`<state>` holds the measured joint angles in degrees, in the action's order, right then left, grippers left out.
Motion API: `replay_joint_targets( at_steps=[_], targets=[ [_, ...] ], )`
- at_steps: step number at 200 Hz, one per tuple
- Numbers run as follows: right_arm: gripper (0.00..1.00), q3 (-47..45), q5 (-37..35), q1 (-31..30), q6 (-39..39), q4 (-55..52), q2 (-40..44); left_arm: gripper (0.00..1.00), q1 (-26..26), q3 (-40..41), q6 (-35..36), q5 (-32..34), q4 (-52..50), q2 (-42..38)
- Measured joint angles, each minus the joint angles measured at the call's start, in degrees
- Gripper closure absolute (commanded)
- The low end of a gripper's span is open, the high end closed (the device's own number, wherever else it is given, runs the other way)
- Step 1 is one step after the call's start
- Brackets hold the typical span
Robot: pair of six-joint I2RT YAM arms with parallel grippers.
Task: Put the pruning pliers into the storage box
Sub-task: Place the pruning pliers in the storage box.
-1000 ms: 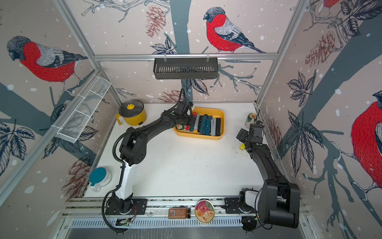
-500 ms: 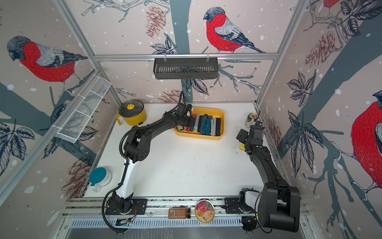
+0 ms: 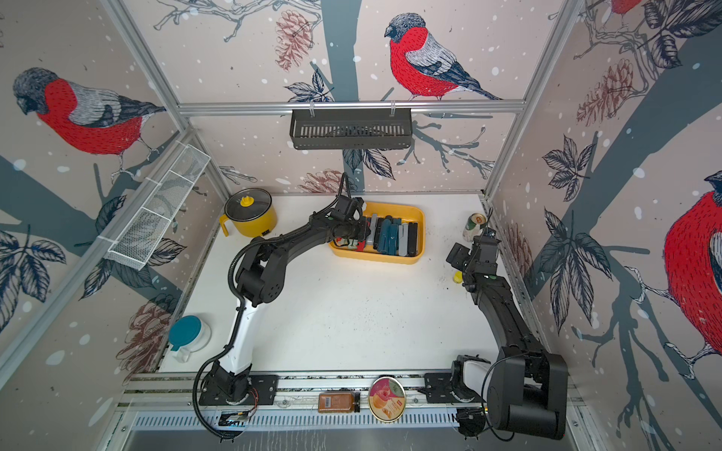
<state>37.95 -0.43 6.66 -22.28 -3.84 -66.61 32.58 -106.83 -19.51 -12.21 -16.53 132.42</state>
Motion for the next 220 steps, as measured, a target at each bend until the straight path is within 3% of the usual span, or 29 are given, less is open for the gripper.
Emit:
replay_joint_targets(
  at_steps=[37, 50, 74, 114, 151, 189, 220],
  targets=[
    [0.09, -2.69, 0.46, 0.00, 3.21, 4.72, 1.38, 0.38, 0.00, 1.64, -0.15, 0.09, 0.55, -3.10],
    [0.00, -6.10, 0.44, 0.00, 5.31, 9.40, 2.32, 0.25, 0.00, 4.11, -0.11, 0.48, 1.88, -6.60],
    [0.00, -12.87, 0.44, -0.07, 9.05, 18.60, 3.67, 0.01, 0.00, 11.15, 0.04, 3.32, 5.40, -15.61],
    [0.00, -22.32, 0.44, -0.15, 13.86, 40.13, -0.72, 0.00, 0.00, 32.06, 3.69, 11.23, 15.93, -36.02],
    [0.00, -24.48, 2.12, -0.76, 14.78, 56.00, -11.72, 0.00, -1.64, 59.34, 9.75, 26.99, 28.26, -53.33],
    [0.00, -28.24, 0.61, -5.49, 16.61, 70.53, -19.12, 0.01, -11.34, 79.23, 13.00, 36.81, 38.42, -61.86],
    [0.01, -24.98, -3.21, -7.43, 17.97, 72.04, -19.65, 0.01, -18.01, 86.20, 15.50, 39.30, 50.49, -60.72]
  ],
)
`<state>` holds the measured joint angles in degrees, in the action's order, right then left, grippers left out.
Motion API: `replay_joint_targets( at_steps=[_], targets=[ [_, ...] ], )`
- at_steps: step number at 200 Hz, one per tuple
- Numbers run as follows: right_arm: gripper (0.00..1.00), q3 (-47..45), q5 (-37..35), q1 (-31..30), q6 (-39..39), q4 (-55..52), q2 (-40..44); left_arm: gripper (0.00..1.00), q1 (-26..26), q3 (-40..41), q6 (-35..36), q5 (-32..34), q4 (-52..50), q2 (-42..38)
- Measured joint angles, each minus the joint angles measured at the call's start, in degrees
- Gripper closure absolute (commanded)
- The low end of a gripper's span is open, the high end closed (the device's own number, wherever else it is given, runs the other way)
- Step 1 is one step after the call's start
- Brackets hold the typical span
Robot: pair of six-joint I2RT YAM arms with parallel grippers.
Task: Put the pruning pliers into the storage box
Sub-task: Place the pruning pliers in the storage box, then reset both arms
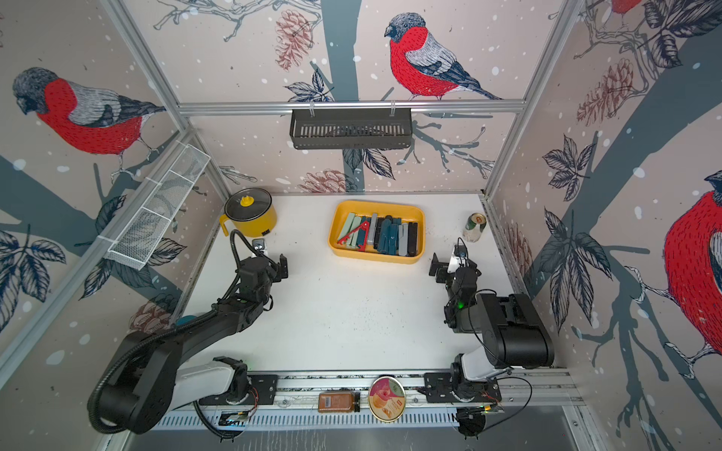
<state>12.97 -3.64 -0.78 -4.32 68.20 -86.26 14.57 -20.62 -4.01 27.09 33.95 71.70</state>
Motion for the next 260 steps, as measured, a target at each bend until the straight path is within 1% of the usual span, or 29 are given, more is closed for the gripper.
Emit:
replay_joint_targets(
  at_steps=[15, 25, 44, 61, 72, 85, 114, 170, 260],
  targets=[
    [0.00, 0.13, -1.36, 0.00, 0.04, 0.24, 0.04, 0.01, -3.26, 0.94, 0.59, 0.11, 6.54, 4.87],
    [0.00, 0.22, -1.44, -0.02, 0.09, -0.04, 0.04, 0.02, -4.37, 1.16, 1.20, 0.07, 9.79, 8.09],
    [0.00, 0.31, -2.10, -0.02, 0.17, -0.31, 0.07, 0.01, -5.95, 1.46, 2.43, -1.86, 14.47, 10.80],
    [0.00, 0.33, -2.45, -0.02, 0.17, -0.52, 0.07, 0.02, -8.50, 6.71, 2.23, -3.21, 25.57, 13.40],
    [0.00, 0.33, -2.60, -0.02, 0.17, -0.52, 0.07, 0.02, -9.44, 9.99, 1.81, -4.37, 28.50, 14.62],
    [0.00, 0.37, -2.62, -0.02, 0.17, -0.61, 0.07, 0.01, -10.01, 10.12, 1.86, -6.32, 29.24, 14.67],
    [0.00, 0.74, -2.40, 0.50, 0.15, -0.98, 0.04, 0.01, -10.32, 5.20, 1.88, -10.51, 30.05, 14.38],
    [0.00, 0.70, -2.38, 0.46, 0.15, -1.33, 0.04, 0.01, -10.73, 4.46, 1.27, -11.37, 28.35, 14.51],
    [0.01, 0.68, -2.38, 0.46, 0.15, -1.33, 0.04, 0.01, -10.73, 4.42, 1.22, -11.96, 28.35, 14.51]
  ],
)
